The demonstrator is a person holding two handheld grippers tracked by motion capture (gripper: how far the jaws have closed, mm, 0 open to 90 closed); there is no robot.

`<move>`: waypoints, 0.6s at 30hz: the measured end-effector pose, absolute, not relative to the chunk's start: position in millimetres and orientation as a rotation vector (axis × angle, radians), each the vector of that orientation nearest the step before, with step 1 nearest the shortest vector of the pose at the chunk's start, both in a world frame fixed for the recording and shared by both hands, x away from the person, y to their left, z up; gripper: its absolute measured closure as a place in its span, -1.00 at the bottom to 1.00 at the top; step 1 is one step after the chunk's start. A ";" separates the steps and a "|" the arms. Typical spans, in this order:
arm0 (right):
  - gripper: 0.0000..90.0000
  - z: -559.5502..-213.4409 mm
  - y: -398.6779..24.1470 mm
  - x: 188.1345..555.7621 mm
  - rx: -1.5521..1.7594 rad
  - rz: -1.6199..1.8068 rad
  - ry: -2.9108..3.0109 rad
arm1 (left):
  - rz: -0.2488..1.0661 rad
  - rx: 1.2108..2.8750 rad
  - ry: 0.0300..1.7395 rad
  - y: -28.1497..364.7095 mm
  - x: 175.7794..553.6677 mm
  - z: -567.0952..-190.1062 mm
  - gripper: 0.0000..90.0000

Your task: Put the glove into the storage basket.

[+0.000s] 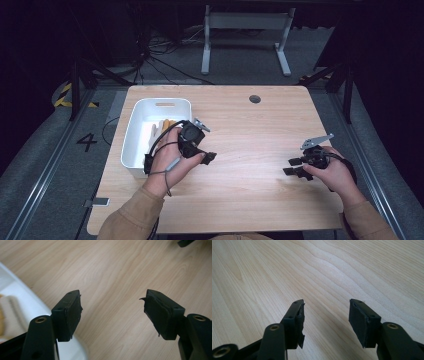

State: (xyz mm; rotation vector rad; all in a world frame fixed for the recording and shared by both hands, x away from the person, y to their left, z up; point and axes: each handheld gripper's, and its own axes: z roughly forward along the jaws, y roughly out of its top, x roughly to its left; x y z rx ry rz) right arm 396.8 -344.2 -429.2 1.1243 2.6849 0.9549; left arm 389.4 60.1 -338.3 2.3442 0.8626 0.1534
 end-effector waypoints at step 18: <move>0.04 -437.8 -345.9 400.2 0.991 0.995 2.661 | -0.022 2.373 0.697 5.5 380.7 -415.0 -0.35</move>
